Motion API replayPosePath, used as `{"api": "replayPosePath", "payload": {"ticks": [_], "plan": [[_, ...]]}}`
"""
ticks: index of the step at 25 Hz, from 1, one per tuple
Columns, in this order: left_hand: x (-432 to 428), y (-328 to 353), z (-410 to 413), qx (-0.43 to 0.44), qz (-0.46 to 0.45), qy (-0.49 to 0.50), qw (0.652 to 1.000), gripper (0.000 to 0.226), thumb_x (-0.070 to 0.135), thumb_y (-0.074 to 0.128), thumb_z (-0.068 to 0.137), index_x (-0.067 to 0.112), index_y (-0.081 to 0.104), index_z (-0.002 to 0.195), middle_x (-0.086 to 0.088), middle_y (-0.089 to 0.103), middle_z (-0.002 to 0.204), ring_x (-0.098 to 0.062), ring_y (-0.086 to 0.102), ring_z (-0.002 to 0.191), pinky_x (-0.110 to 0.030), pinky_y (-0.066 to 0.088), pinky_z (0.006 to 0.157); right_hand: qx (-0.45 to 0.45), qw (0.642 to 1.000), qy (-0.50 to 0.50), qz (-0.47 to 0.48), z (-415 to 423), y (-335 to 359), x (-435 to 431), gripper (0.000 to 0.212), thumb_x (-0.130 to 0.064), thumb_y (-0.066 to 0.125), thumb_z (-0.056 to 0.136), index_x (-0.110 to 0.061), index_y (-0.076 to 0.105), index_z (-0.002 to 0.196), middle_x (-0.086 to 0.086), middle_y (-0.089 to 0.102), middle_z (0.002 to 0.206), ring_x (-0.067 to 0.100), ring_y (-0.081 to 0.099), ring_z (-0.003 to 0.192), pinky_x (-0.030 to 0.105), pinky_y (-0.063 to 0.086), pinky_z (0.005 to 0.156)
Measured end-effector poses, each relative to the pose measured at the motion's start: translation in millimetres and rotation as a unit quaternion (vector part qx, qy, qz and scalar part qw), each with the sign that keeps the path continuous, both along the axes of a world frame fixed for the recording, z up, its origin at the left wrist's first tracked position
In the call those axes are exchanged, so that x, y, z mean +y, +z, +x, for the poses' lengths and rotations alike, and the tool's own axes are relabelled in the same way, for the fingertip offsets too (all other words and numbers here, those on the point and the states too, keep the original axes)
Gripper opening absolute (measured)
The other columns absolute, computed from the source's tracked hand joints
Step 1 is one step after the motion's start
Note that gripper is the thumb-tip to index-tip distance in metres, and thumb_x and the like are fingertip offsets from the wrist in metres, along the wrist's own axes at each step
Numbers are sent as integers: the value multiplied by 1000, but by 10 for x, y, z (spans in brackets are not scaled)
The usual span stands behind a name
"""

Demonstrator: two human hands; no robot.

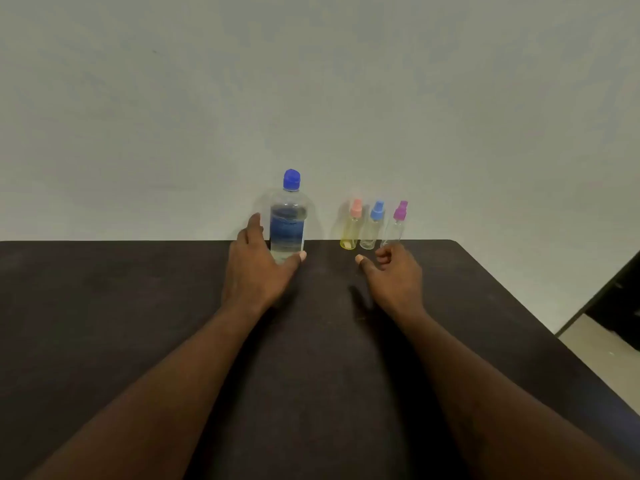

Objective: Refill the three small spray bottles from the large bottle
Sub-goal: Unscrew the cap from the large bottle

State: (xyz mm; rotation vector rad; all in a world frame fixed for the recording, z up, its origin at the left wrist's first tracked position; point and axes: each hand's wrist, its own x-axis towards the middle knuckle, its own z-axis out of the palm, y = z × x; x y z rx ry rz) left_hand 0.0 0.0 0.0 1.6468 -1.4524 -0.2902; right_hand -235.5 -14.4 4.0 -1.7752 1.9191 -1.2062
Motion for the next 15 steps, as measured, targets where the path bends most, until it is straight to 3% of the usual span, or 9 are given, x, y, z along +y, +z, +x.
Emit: {"api": "replayPosePath", "payload": {"ticks": [3, 6, 9, 15], "plan": [[-245, -37, -16, 24, -16, -8, 1000, 115, 73, 81, 70, 23, 29, 159, -2, 55, 147, -25, 56, 131, -45, 53, 106, -13, 1000, -6, -4, 49, -8, -148, 32, -49, 80, 88, -24, 63, 102, -6, 67, 96, 8, 64, 87, 22, 50, 72], [-338, -3, -67, 41, -6, -28, 999, 96, 63, 85, 74, 26, 37, 149, 5, 60, 135, -18, 60, 117, -34, 53, 96, 23, 999, 22, 3, 133, -30, -197, 35, -52, 80, 87, -25, 64, 104, -9, 67, 89, 8, 64, 83, 26, 54, 73], [-306, 12, -74, 28, 5, -19, 999, 81, 56, 84, 81, 21, 42, 142, 2, 62, 132, -21, 63, 115, -31, 50, 89, 47, 999, 21, 4, 131, -19, -193, 35, -52, 79, 88, -25, 64, 104, -9, 66, 88, 8, 64, 82, 28, 56, 74], [209, 8, -14, 35, 23, 6, 999, 76, 57, 87, 75, 23, 50, 132, 2, 65, 127, -19, 64, 111, -28, 50, 85, 88, 995, 48, 18, 219, 53, -7, 34, -53, 78, 88, -25, 65, 104, -11, 66, 89, 7, 63, 82, 30, 58, 76]]}}
